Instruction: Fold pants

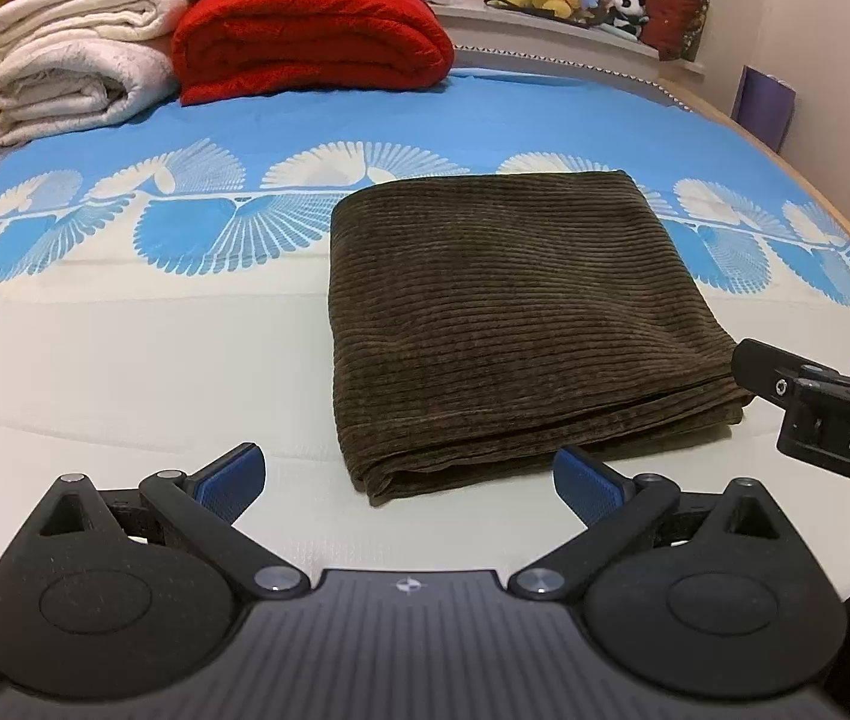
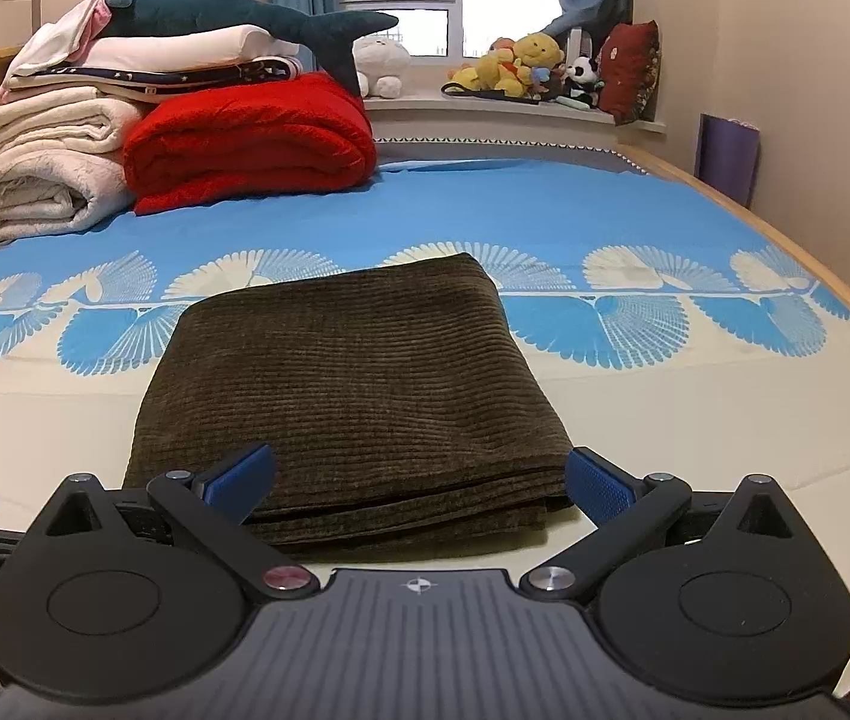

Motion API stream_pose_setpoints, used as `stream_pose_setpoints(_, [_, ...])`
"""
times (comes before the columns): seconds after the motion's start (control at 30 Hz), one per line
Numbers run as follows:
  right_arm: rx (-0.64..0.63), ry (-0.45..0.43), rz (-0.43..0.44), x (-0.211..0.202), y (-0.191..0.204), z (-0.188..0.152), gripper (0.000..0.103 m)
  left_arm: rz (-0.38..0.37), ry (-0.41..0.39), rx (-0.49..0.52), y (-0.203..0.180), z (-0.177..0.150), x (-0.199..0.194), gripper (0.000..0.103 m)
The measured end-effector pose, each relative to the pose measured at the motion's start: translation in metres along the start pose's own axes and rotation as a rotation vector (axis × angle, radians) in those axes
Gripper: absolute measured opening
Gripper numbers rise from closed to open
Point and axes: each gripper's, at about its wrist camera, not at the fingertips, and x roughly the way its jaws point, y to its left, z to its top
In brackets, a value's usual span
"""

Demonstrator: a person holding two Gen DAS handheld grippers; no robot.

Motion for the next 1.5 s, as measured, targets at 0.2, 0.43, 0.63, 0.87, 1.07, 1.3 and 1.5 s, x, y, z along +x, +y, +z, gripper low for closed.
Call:
stream_pose_setpoints(0.2, [-0.014, -0.012, -0.001, -0.003, 0.001, -0.001, 0.102, -0.008, -0.022, -0.005, 0.001, 0.000, -0.004, 0.102])
stream_pose_setpoints(0.43, [-0.035, -0.026, -0.007, -0.008, 0.003, -0.002, 0.102, -0.016, -0.044, -0.027, 0.007, 0.002, -0.008, 0.102])
stream_pose_setpoints(0.63, [-0.050, -0.033, -0.006, -0.010, 0.006, -0.001, 0.102, -0.012, -0.064, -0.007, 0.004, 0.002, -0.011, 0.102])
stream_pose_setpoints(0.87, [-0.043, -0.042, -0.004, -0.012, 0.006, -0.001, 0.102, -0.008, -0.079, -0.001, 0.005, 0.002, -0.014, 0.102])
stream_pose_setpoints(1.07, [-0.040, -0.041, -0.004, -0.012, 0.006, -0.001, 0.102, -0.007, -0.079, 0.001, 0.006, 0.001, -0.014, 0.102])
stream_pose_setpoints(1.3, [-0.039, -0.040, -0.004, -0.012, 0.005, -0.001, 0.102, -0.005, -0.080, 0.007, 0.005, 0.002, -0.015, 0.102])
stream_pose_setpoints(1.5, [-0.040, -0.039, -0.004, -0.012, 0.005, -0.001, 0.102, -0.006, -0.079, 0.007, 0.005, 0.002, -0.015, 0.102])
